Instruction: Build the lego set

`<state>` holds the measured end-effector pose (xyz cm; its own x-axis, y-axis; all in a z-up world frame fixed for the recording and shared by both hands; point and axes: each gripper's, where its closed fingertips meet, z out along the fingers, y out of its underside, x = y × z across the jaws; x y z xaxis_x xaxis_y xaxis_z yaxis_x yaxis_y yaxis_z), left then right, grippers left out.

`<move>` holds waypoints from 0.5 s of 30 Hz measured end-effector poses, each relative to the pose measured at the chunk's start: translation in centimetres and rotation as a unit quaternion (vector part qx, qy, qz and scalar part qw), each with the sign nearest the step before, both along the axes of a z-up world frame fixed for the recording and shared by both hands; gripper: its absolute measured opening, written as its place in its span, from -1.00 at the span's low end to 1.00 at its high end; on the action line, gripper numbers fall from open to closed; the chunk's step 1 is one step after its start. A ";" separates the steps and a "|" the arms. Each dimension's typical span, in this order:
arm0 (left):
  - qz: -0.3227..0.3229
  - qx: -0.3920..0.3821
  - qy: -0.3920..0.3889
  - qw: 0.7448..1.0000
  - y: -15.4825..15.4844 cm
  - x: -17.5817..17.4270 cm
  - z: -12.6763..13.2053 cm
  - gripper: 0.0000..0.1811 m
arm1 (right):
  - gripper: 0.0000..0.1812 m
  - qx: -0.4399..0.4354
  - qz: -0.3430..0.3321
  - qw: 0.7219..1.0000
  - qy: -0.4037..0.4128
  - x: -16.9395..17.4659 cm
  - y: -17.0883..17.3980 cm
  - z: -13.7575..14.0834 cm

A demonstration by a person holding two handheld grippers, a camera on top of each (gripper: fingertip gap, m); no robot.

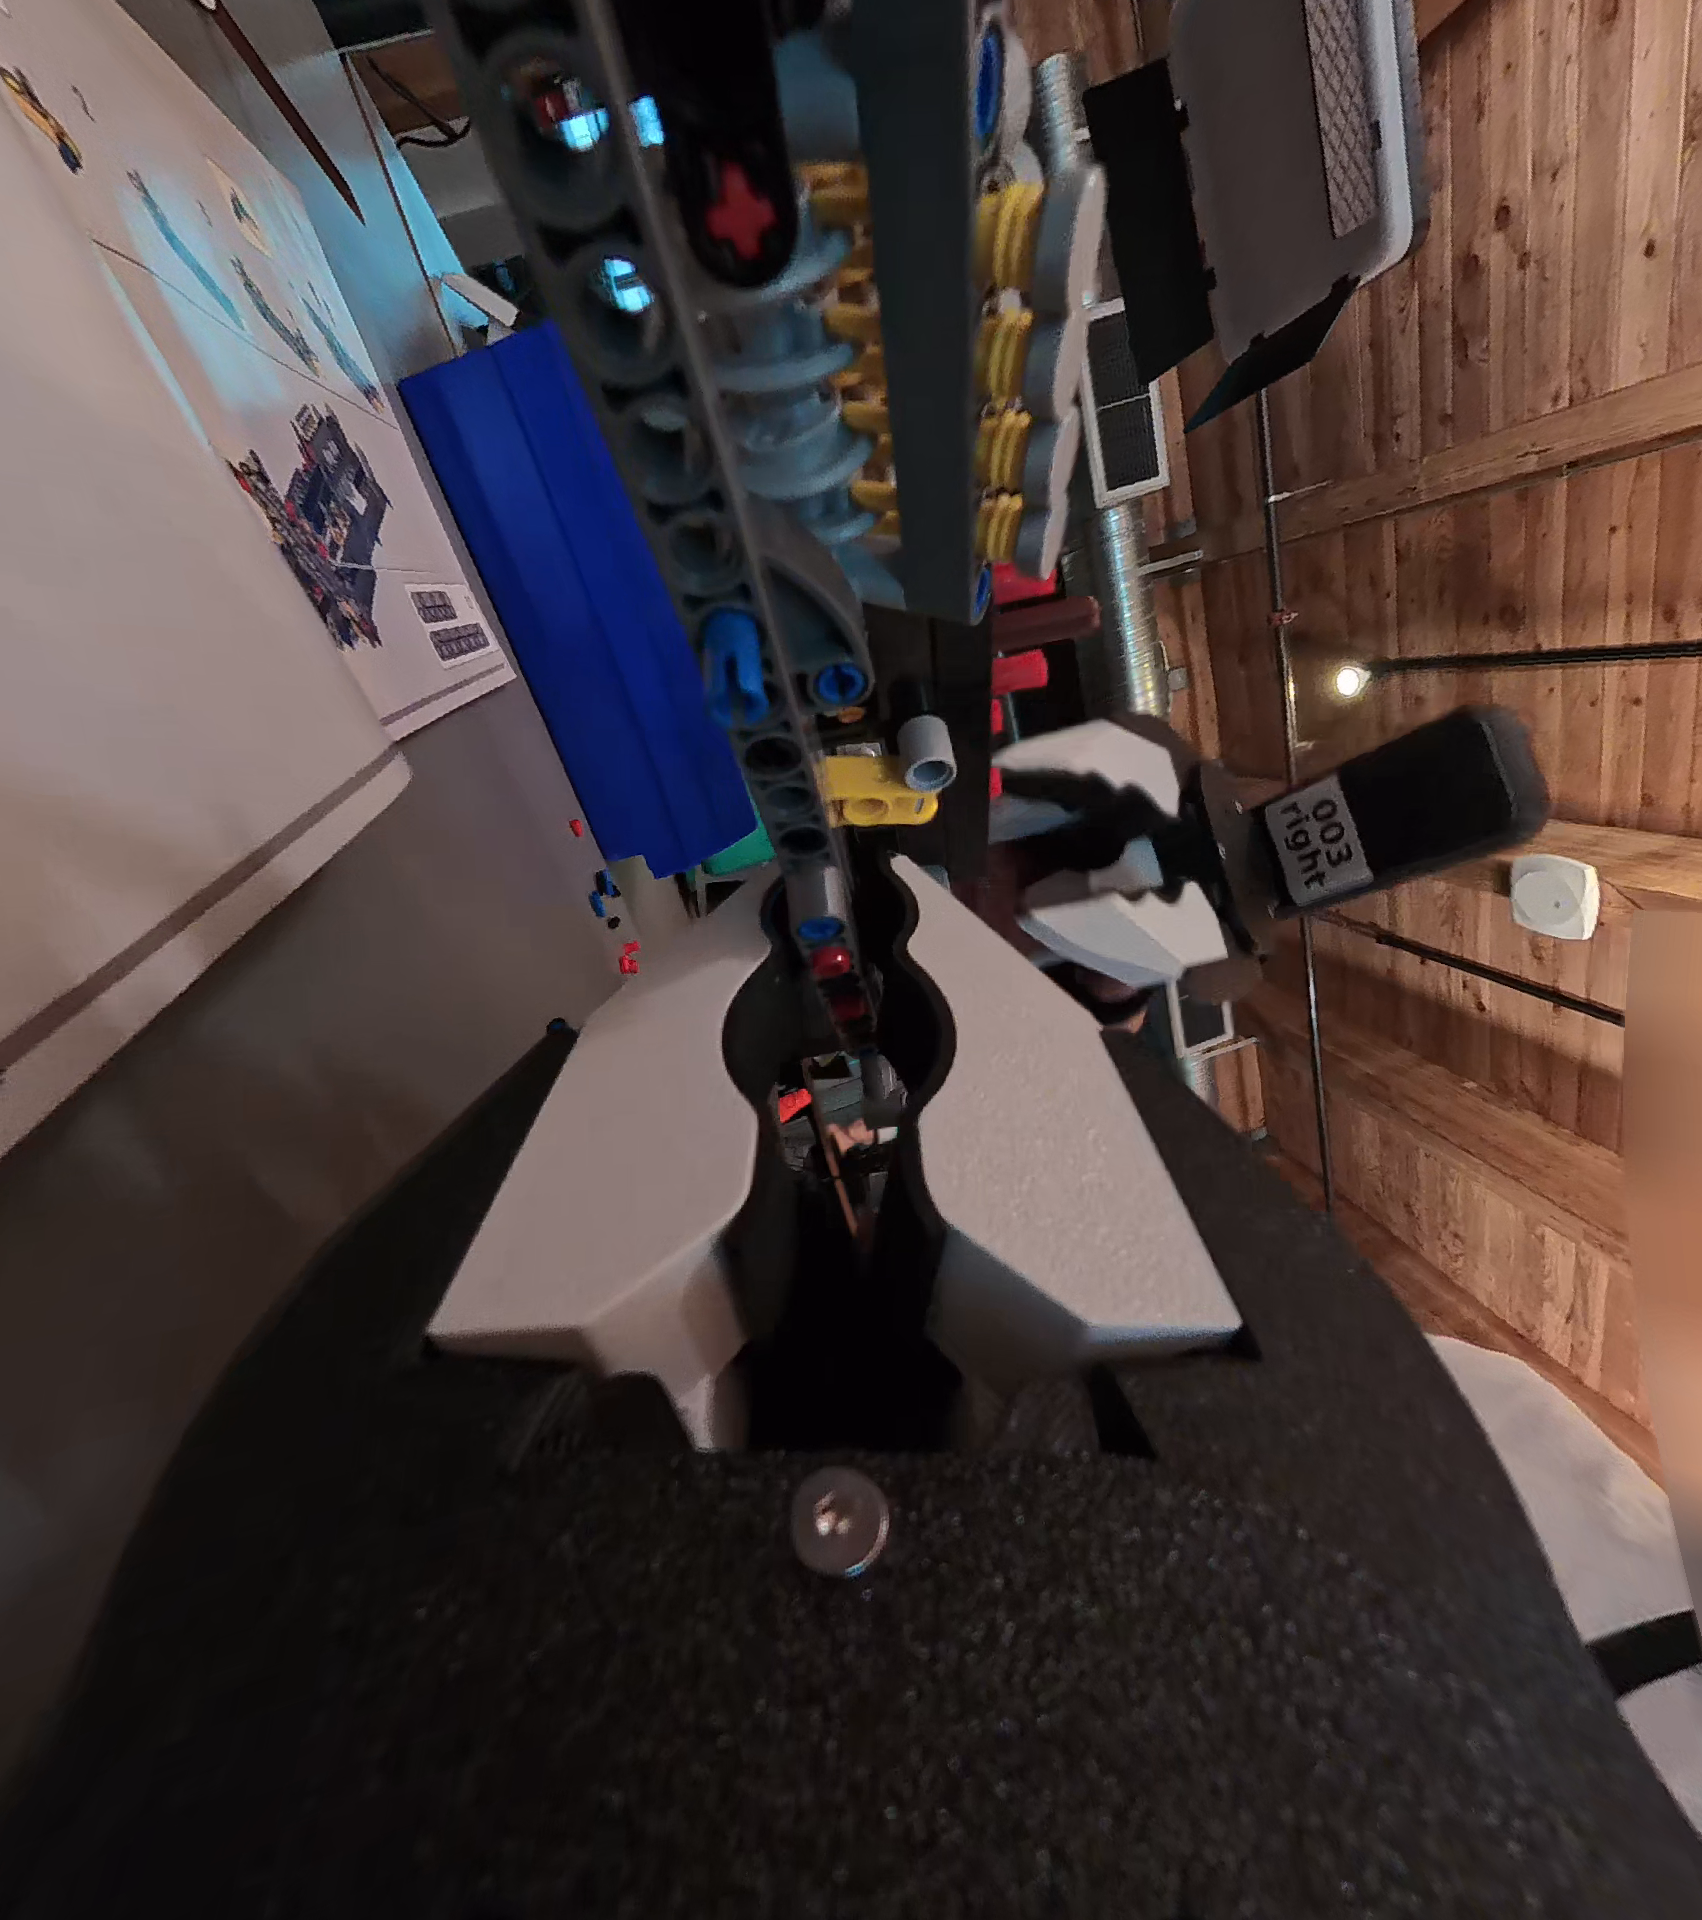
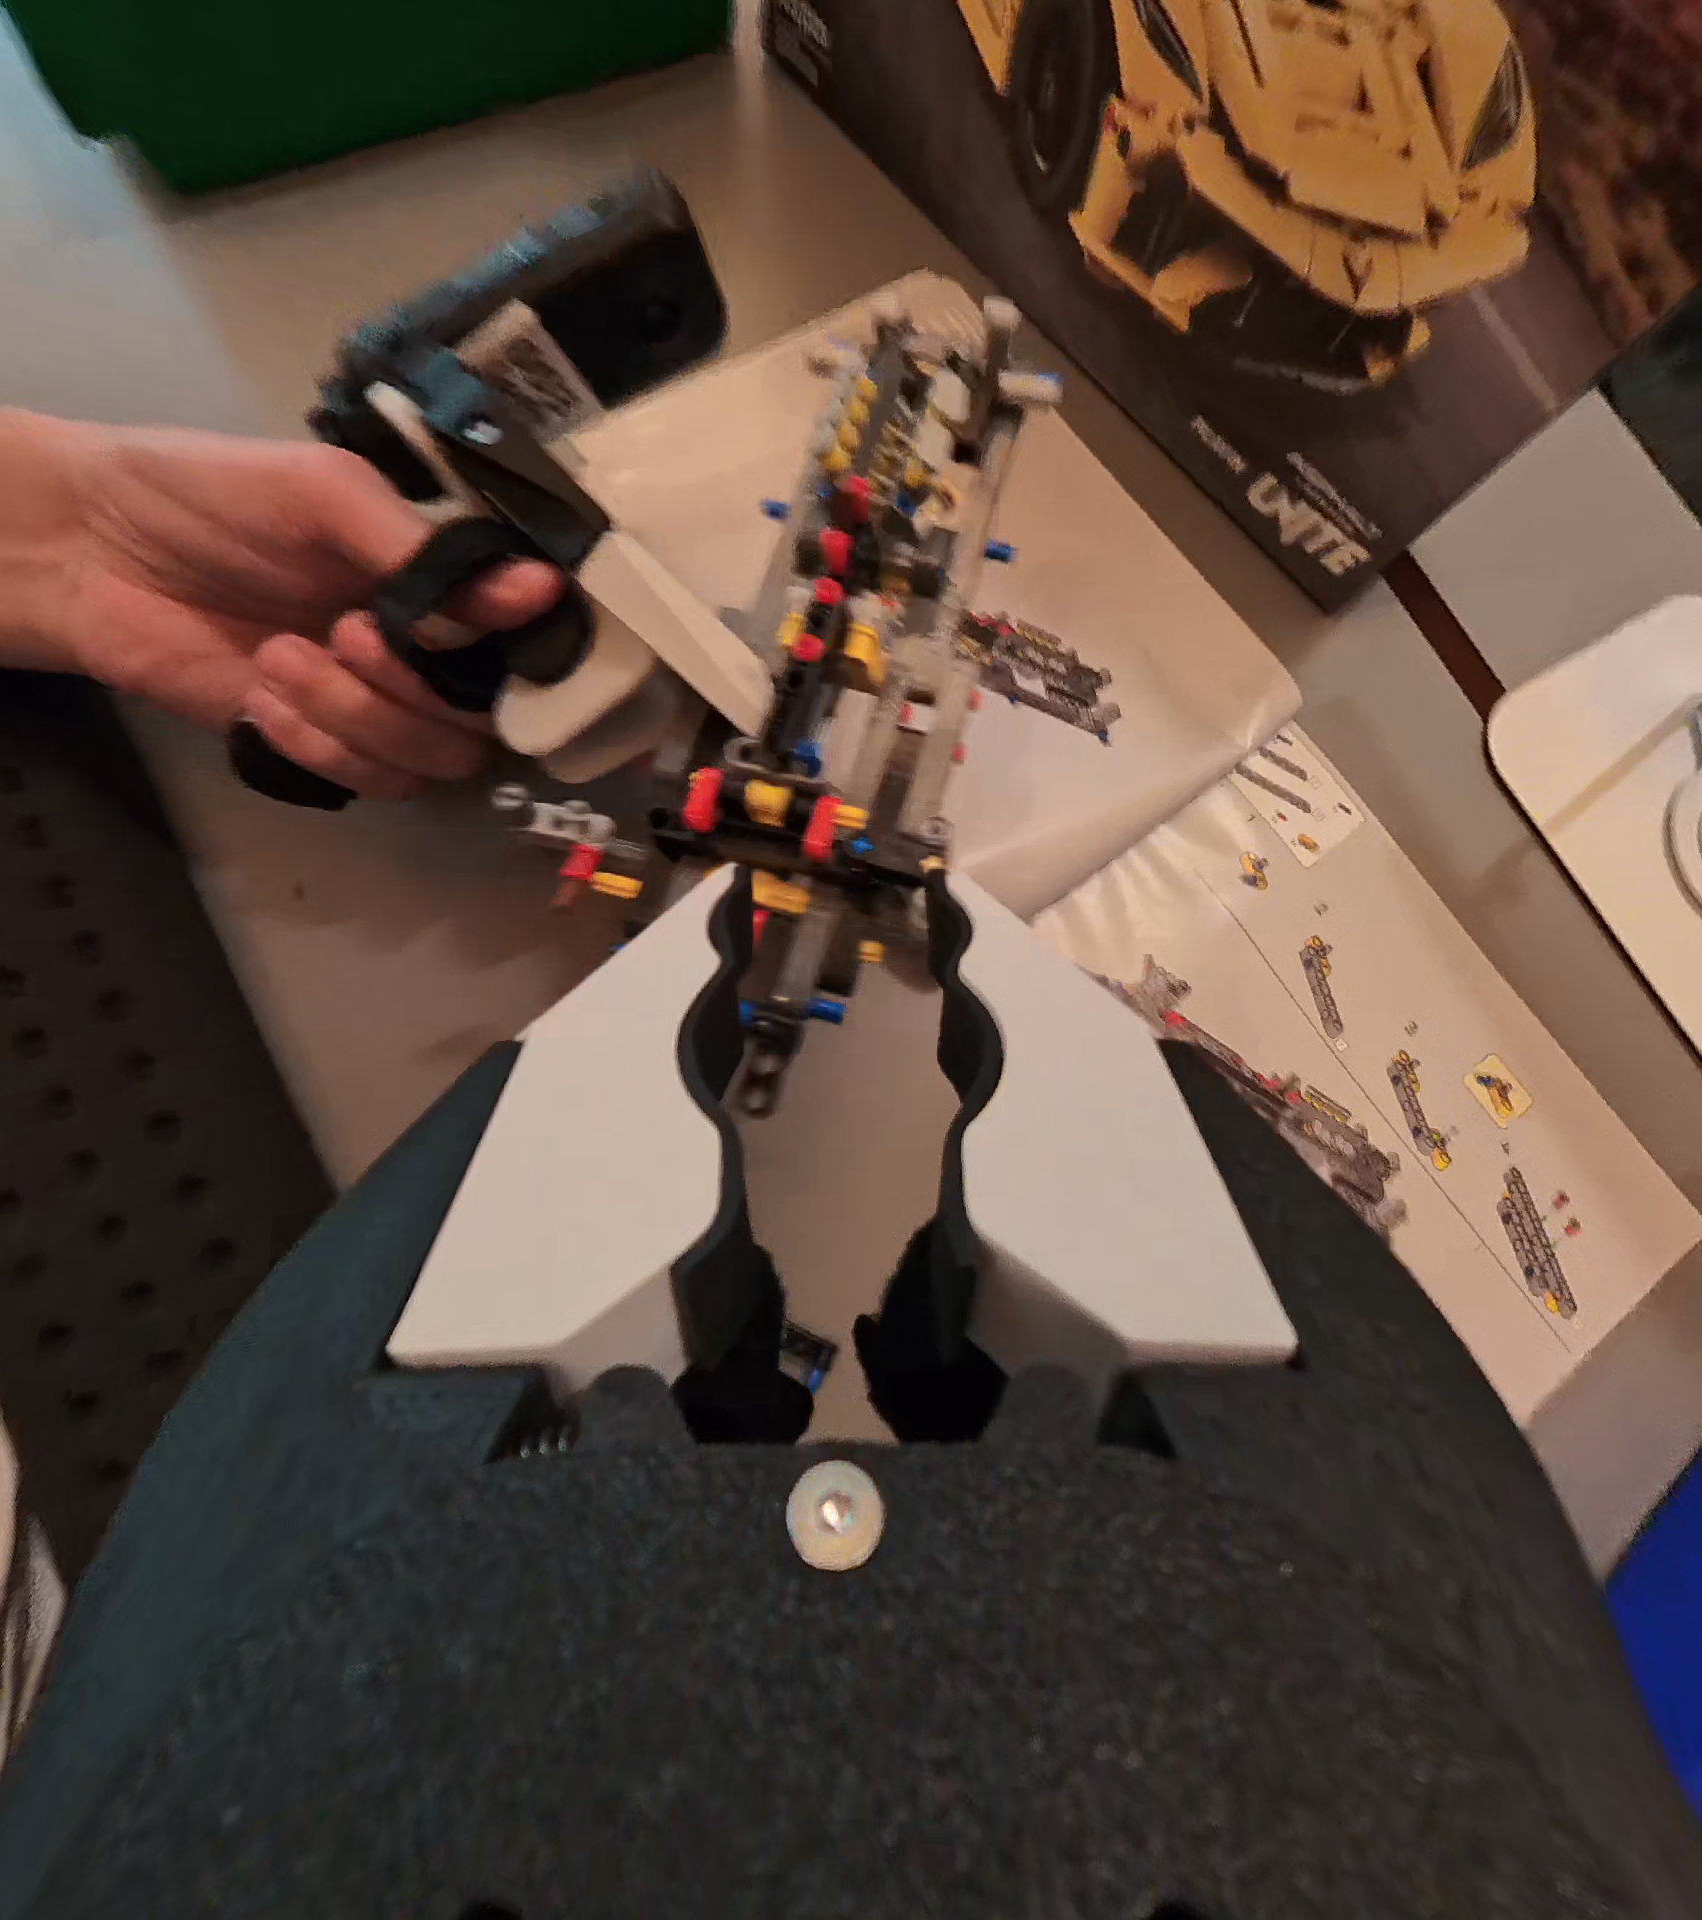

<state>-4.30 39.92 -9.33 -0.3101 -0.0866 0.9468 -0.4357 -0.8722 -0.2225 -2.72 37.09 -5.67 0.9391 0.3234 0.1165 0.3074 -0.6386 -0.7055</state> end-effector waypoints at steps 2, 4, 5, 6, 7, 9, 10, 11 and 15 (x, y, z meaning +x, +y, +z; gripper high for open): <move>0.004 -0.008 0.003 1.000 0.2 0.0 -0.1 -0.93 | -0.65 0.015 0.056 0.998 0.027 -3.0 -0.9 0.7; 0.006 -0.009 0.007 1.000 0.3 0.1 -0.3 -0.93 | -0.69 0.001 0.110 0.993 0.049 -6.3 -1.9 -0.2; 0.007 -0.009 0.008 1.000 0.3 0.1 -0.3 -0.94 | -0.71 -0.021 0.142 0.988 0.050 -7.9 -2.6 -1.2; 0.008 -0.009 0.009 1.000 0.4 0.1 -0.4 -0.93 | -0.70 -0.038 0.159 0.986 0.038 -8.8 -3.0 -2.3; 0.009 -0.009 0.010 1.000 0.4 0.1 -0.4 -0.93 | -0.70 -0.046 0.159 0.986 0.016 -9.1 -3.0 -3.3; 0.012 -0.010 0.012 1.000 0.6 0.1 -0.5 -0.93 | -0.70 -0.042 0.155 0.987 -0.012 -9.5 -2.8 -4.6; 0.013 -0.010 0.013 1.000 0.6 0.1 -0.5 -0.93 | -0.70 -0.027 0.147 0.989 -0.019 -9.6 -2.4 -4.8; 0.015 -0.009 0.015 1.000 0.7 0.1 -0.6 -0.93 | -0.70 -0.013 0.138 0.990 -0.020 -9.7 -2.1 -4.9; 0.019 0.001 0.020 1.000 0.7 0.1 -0.8 -0.93 | -0.66 0.016 0.109 0.994 -0.024 -9.6 -0.6 -5.1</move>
